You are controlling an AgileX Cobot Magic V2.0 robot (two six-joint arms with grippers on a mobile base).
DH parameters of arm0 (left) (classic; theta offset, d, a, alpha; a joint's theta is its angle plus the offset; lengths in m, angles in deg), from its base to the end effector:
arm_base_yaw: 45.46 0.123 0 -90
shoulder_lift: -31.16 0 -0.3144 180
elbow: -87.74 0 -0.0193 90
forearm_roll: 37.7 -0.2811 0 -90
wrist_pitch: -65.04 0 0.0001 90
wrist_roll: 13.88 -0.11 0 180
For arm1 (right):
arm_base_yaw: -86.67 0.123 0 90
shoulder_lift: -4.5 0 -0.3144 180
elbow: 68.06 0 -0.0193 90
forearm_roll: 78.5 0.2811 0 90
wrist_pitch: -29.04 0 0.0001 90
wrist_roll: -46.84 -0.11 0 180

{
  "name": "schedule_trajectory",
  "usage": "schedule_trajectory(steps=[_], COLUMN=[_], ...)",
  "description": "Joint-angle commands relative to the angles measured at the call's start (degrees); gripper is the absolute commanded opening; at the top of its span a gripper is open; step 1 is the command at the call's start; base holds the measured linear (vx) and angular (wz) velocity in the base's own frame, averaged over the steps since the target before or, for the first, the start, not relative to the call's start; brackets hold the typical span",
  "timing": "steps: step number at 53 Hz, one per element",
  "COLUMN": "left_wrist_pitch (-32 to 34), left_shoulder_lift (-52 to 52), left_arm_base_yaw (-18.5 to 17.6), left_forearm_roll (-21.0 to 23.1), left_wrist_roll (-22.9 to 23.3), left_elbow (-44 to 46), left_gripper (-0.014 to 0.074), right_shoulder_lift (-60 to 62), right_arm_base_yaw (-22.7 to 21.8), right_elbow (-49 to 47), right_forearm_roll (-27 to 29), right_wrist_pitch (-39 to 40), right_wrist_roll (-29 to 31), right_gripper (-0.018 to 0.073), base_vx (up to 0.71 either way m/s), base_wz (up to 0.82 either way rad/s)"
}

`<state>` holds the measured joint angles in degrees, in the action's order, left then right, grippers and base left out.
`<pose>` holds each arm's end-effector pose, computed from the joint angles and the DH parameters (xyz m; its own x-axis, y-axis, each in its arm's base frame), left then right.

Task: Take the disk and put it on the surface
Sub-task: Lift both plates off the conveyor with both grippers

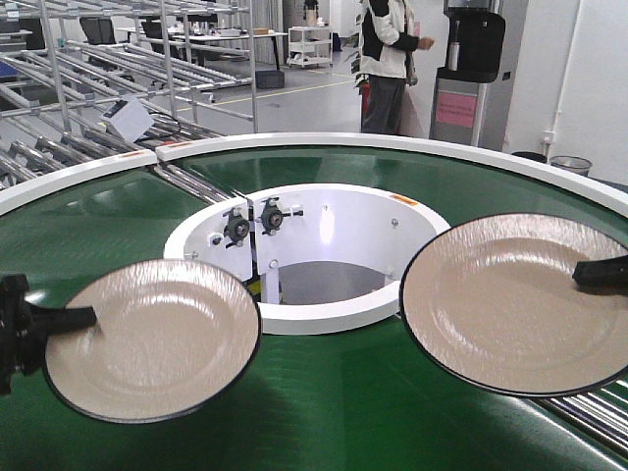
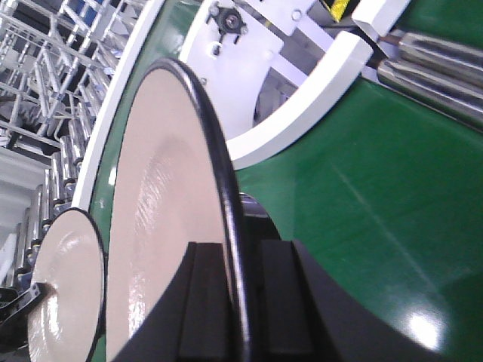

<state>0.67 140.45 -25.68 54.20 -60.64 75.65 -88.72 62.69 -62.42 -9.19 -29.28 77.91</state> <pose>0.4063 0.0407 0.2679 -0.7397 -0.6064 -0.2916 0.0882 0.3423 -0.9355 0.3557 -0.0623 0.3711 -0.6514 0.5508 -0.5218 -0.0712 0.6404 0.7648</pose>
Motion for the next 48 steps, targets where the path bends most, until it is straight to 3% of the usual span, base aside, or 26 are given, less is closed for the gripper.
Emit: schedule_trajectory(steps=[1,7,48], left_wrist_pitch=[-7.7,-7.6,-6.5], left_shoulder_lift=[-6.4,-9.0,-11.2], left_arm_base_yaw=[-0.4,-0.4,-0.4], left_forearm_roll=[10.8,10.8,10.6], left_wrist_roll=[2.5,4.6,4.6], left_elbow=[2.1,2.1,2.1], left_gripper=[-0.0002,-0.0002,-0.0002], right_shoulder_lift=[3.7,4.2,4.2], right_arm_base_yaw=[0.0,0.0,0.0], right_elbow=[-1.7,-1.7,-1.7], right_forearm_roll=[8.3,8.6,8.5], right_wrist_pitch=[-0.5,-0.5,0.3], right_wrist_roll=[-1.4,-2.6,-2.5], right_gripper=[-0.0009,-0.0009,-0.0009], base_vx=[0.00,0.00,0.00], base_wz=[0.00,0.00,0.00])
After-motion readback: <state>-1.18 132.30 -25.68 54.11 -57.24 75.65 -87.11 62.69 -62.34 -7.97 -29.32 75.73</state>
